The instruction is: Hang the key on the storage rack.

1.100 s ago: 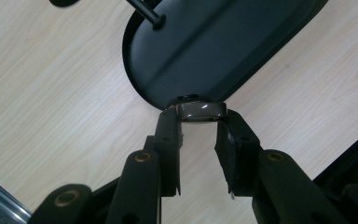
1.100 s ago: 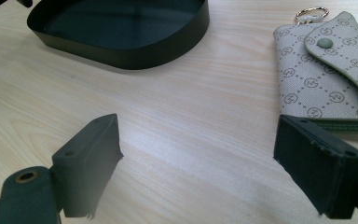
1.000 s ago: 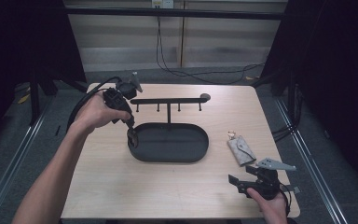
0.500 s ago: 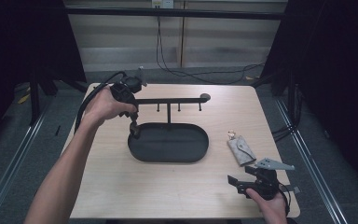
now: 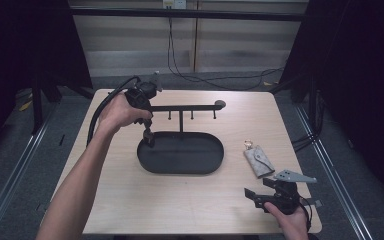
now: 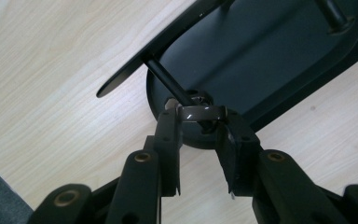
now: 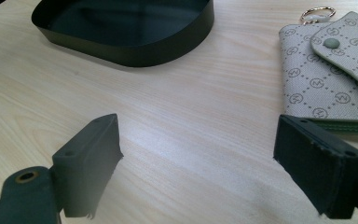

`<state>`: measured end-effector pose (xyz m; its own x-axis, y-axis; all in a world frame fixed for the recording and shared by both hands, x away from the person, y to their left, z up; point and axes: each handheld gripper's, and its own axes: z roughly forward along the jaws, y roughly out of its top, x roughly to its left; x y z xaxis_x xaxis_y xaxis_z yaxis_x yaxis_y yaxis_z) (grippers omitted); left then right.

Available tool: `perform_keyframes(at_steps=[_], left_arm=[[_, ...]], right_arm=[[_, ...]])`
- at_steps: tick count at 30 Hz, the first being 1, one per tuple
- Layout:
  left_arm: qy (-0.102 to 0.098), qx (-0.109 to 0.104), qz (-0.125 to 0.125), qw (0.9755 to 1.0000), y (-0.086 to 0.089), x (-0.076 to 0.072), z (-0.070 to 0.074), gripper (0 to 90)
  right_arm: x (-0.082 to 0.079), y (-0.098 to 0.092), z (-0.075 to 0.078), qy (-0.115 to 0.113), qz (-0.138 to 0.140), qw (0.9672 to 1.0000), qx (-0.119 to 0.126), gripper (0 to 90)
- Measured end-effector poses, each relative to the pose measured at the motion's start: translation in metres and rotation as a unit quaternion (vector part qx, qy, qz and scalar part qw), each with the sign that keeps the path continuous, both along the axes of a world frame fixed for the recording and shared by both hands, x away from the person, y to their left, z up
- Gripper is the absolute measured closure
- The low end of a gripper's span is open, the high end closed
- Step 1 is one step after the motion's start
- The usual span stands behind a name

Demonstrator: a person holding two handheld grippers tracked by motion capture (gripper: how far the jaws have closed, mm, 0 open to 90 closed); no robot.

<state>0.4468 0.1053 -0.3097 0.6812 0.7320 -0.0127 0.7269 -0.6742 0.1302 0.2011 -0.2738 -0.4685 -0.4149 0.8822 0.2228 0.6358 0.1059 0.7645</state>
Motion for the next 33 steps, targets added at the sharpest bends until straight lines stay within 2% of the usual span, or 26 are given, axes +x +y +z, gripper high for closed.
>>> perform_keyframes(at_steps=[2, 3, 6, 13, 15, 17, 20, 21, 22, 25, 28, 33], left_arm=[[0.000, -0.003, 0.009, 1.0000, 0.000, 0.001, -0.001, 70.7], [-0.002, 0.002, 0.005, 1.0000, 0.000, 0.002, -0.001, 70.7], [-0.012, 0.011, 0.014, 0.9998, -0.004, 0.002, -0.002, 70.7], [-0.013, -0.012, 0.018, 0.9997, 0.003, 0.003, -0.004, 69.8], [-0.016, -0.014, 0.017, 0.9996, 0.005, 0.002, -0.005, 64.7], [-0.018, -0.028, 0.018, 0.9993, 0.007, 0.000, -0.005, 61.6], [-0.018, -0.038, 0.017, 0.9990, 0.009, -0.002, -0.004, 53.5], [-0.019, -0.047, 0.023, 0.9985, 0.010, -0.005, -0.004, 53.5], [-0.017, -0.053, 0.018, 0.9983, 0.011, -0.007, -0.002, 47.3], [-0.019, -0.068, 0.014, 0.9974, 0.015, -0.010, 0.000, 38.3], [-0.022, -0.083, 0.011, 0.9963, 0.018, -0.013, 0.002, 33.2], [-0.028, -0.083, 0.010, 0.9961, 0.022, -0.019, -0.002, 29.4]], right_arm=[[0.000, 0.000, 0.000, 0.001, 0.001, 1.0000, -0.001, 14.3], [0.000, 0.000, 0.000, 0.001, 0.000, 1.0000, -0.001, 14.3], [0.000, 0.000, 0.000, 0.001, -0.002, 1.0000, 0.000, 14.4], [-0.001, 0.000, 0.001, 0.001, -0.003, 1.0000, 0.002, 14.6], [0.000, 0.000, 0.001, 0.001, -0.001, 1.0000, 0.002, 14.9], [0.000, 0.000, 0.000, 0.002, 0.000, 1.0000, 0.001, 15.1], [0.001, 0.001, 0.000, 0.003, -0.003, 1.0000, 0.002, 15.1], [0.001, 0.000, 0.000, 0.002, -0.003, 1.0000, 0.002, 15.1], [0.002, 0.000, 0.000, 0.004, -0.005, 1.0000, 0.003, 15.1], [0.002, -0.001, 0.000, 0.004, -0.006, 1.0000, 0.005, 15.2], [0.001, -0.001, 0.000, 0.006, -0.008, 0.9999, 0.013, 15.4], [0.001, 0.000, 0.000, 0.005, -0.004, 1.0000, 0.004, 15.6]])
